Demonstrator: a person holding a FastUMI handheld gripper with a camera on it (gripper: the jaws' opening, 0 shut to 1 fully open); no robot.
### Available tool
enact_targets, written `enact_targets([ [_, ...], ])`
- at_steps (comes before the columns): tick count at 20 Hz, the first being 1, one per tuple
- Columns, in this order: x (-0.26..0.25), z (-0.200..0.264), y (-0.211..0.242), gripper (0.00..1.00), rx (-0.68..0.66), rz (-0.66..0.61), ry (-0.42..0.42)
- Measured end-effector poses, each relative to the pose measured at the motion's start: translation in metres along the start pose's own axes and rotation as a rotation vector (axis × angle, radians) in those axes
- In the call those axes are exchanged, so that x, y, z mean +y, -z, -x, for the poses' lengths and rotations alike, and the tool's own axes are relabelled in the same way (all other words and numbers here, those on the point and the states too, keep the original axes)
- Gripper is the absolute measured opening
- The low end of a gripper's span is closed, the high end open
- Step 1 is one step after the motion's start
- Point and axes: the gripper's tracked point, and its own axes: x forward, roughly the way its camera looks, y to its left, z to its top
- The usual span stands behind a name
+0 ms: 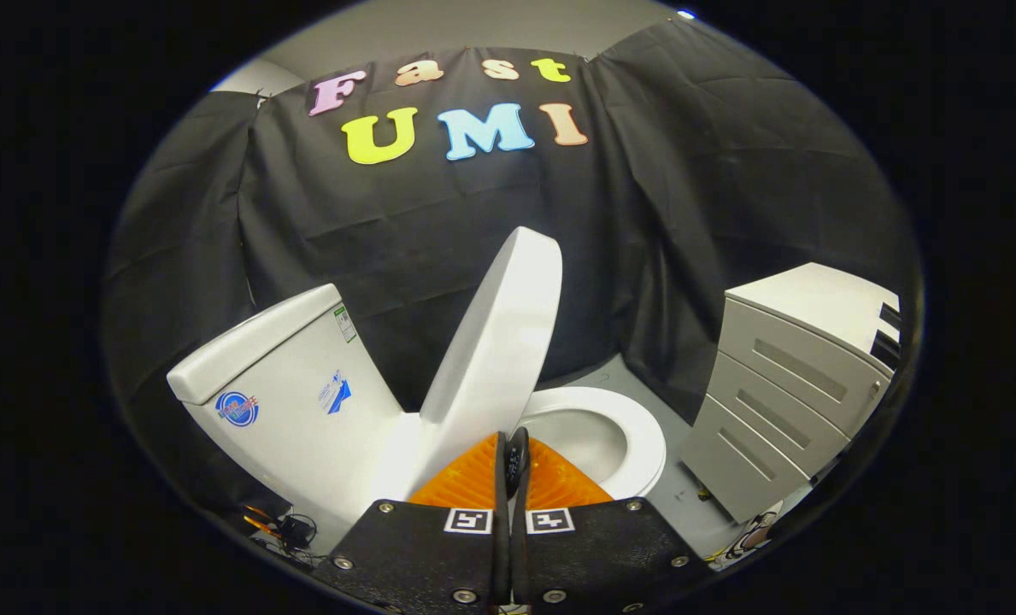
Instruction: Open the toilet lid.
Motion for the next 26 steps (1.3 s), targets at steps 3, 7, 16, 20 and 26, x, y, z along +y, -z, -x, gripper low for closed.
enact_targets([
  [3,0.013,0.003,-0.005,0.0,-0.02,0.025,0.009],
  [7,0.024,0.005,-0.011,0.0,-0.033,0.09,0.035],
  [16,0.057,0.012,-0.022,0.0,-0.084,0.153,0.028],
  [20,0.07,0.013,-0.024,0.0,-0.117,0.154,0.0],
  [26,0.087,0.015,-0.027,0.0,-0.112,0.199,-0.006],
])
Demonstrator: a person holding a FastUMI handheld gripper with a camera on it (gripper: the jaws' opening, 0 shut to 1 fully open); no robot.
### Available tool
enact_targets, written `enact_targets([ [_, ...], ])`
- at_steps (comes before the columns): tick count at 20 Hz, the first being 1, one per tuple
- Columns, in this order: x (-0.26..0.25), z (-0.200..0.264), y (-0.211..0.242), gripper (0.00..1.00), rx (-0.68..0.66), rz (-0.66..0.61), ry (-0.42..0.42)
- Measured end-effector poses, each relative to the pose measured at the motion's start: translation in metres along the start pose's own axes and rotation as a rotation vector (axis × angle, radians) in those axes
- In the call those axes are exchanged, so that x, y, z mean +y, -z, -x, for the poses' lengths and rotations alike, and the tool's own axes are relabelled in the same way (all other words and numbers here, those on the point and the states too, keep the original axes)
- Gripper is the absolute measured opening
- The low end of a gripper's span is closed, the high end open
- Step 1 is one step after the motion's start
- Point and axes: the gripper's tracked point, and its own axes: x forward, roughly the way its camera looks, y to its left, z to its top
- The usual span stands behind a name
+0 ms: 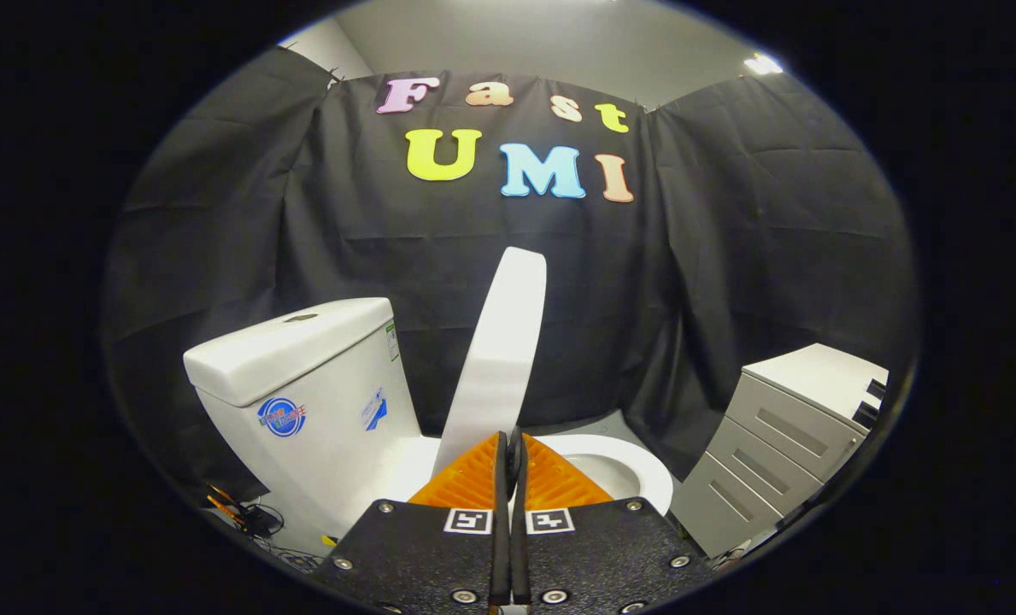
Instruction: Open the toilet lid.
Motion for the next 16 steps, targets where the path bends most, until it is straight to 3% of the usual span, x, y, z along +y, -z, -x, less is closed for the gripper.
enact_targets([
  [16,0.05,0.006,-0.014,0.01,-0.026,0.084,-0.063],
])
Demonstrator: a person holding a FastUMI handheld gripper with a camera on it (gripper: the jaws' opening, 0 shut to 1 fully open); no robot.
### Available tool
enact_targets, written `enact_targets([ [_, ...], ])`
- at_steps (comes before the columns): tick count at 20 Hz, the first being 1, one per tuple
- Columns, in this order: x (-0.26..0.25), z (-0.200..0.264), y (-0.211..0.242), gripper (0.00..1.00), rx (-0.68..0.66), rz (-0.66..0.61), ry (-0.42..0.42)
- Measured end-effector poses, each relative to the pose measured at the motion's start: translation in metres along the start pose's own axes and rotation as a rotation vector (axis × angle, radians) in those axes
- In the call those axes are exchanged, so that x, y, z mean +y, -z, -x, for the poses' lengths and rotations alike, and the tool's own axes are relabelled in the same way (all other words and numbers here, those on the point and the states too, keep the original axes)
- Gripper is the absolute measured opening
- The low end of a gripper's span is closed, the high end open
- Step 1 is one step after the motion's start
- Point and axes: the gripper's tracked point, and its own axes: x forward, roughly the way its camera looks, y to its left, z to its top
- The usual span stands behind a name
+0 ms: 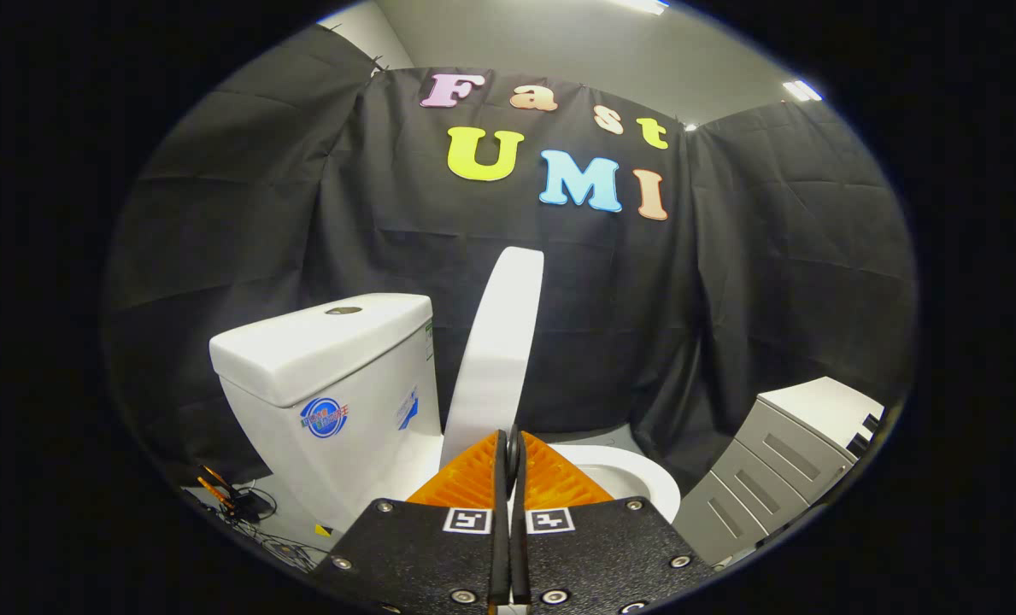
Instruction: Open the toilet lid.
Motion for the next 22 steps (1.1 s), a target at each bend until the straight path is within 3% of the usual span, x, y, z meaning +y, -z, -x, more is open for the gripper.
enact_targets([
  [18,0.088,-0.001,-0.011,0.01,-0.054,0.108,-0.147],
  [22,0.096,-0.002,-0.01,0.01,-0.062,0.054,-0.173],
])
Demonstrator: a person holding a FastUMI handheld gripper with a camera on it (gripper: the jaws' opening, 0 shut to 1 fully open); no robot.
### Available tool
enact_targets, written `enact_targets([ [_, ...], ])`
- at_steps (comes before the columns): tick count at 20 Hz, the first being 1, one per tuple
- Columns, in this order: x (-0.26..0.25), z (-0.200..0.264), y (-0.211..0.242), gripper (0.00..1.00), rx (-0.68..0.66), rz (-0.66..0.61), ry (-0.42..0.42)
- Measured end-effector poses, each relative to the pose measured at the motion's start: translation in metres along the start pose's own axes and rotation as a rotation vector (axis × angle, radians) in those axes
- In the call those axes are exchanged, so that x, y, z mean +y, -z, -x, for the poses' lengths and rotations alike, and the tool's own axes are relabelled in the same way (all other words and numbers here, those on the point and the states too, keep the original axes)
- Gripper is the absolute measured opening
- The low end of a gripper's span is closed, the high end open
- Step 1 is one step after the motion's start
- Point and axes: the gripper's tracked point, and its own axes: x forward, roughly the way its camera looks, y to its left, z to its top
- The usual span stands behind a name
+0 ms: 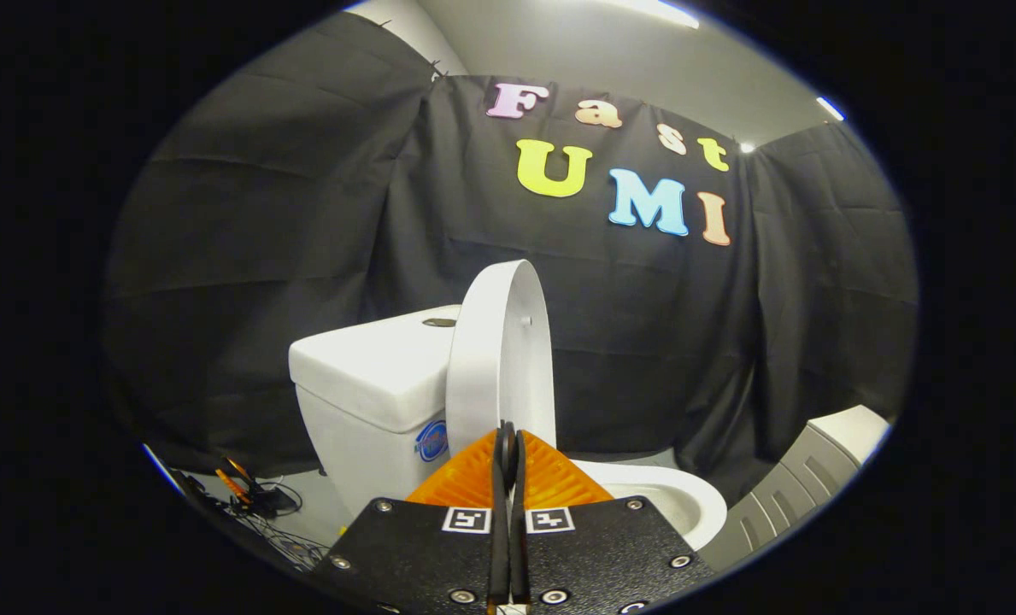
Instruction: Open the toilet lid.
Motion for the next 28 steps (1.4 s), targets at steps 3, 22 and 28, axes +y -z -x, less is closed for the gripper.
enact_targets([
  [3,-0.004,-0.001,0.0,0.01,-0.009,0.008,0.008],
  [22,-0.005,0.078,-0.049,0.95,-0.091,-0.119,-0.141],
  [28,-0.057,0.113,-0.114,0.95,-0.226,-0.081,-0.24],
])
